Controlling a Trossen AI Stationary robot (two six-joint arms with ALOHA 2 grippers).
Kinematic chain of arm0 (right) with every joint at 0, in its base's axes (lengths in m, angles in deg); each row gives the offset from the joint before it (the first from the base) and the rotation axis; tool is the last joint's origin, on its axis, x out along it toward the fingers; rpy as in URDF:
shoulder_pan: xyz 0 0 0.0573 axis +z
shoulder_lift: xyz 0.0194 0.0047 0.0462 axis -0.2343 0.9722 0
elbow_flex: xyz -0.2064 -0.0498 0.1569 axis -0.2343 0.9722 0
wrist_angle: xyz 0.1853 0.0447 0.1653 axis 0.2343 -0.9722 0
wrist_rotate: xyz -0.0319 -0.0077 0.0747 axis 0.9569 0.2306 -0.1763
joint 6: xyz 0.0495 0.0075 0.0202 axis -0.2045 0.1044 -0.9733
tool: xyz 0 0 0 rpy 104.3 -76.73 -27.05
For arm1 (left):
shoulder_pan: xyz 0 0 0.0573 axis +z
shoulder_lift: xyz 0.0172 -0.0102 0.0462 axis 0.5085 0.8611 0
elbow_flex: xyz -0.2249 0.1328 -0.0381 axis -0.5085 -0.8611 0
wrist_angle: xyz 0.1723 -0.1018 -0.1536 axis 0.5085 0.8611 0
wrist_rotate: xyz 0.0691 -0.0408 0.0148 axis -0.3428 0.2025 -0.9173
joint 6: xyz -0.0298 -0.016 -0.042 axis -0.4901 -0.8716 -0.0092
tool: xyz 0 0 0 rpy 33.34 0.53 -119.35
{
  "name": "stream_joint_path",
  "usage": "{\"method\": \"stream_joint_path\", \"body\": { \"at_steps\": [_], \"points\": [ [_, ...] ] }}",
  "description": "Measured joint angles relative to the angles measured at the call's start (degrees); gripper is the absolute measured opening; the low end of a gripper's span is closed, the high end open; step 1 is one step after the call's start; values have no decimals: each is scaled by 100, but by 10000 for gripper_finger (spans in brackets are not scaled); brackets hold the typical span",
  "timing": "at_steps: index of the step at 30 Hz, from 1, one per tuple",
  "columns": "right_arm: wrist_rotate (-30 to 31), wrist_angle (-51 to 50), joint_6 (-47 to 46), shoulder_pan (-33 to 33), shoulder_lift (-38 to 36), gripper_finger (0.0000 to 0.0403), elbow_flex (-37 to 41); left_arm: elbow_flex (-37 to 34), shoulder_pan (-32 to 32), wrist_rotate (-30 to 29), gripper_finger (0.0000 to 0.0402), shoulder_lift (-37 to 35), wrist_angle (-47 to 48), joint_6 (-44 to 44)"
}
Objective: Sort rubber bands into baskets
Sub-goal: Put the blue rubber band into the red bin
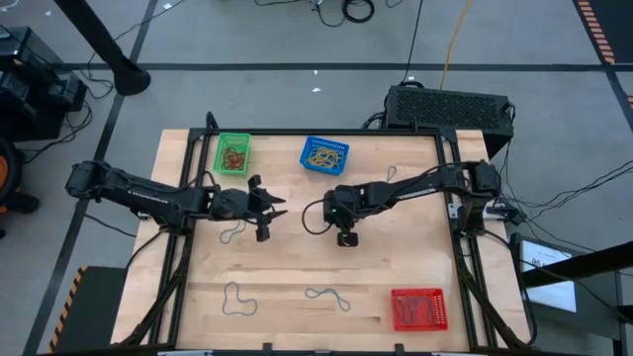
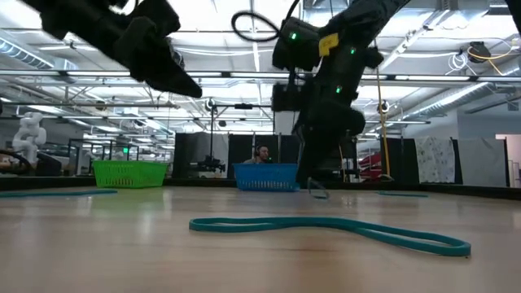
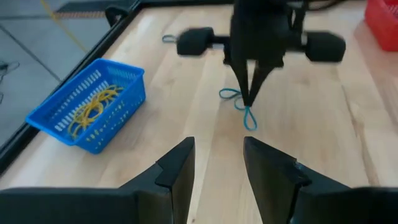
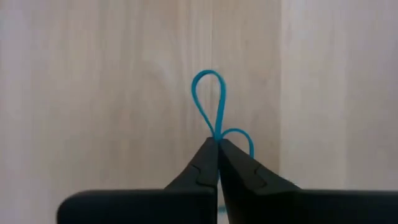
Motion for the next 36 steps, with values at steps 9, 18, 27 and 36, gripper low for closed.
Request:
{"method": "stream_joint_path", "body": {
  "at_steps": [9,18,27,36],
  "points": [
    [-49,-941,-687,504,-1090,1,-2,-714,76,95,146,0,-1483,123],
    [-62,-1817,-2857,1871,-2461,0,-7,-714,72,200,146,0,-1498,127],
    [537,-1910,-5781,3861,-2761,0,-11,-714,50,635,146,0,-1498,4],
    [573,-2227,-8332,5250,-2252,0,-11,-714,-69,832,146,0,-1485,-157]
  ]
}}
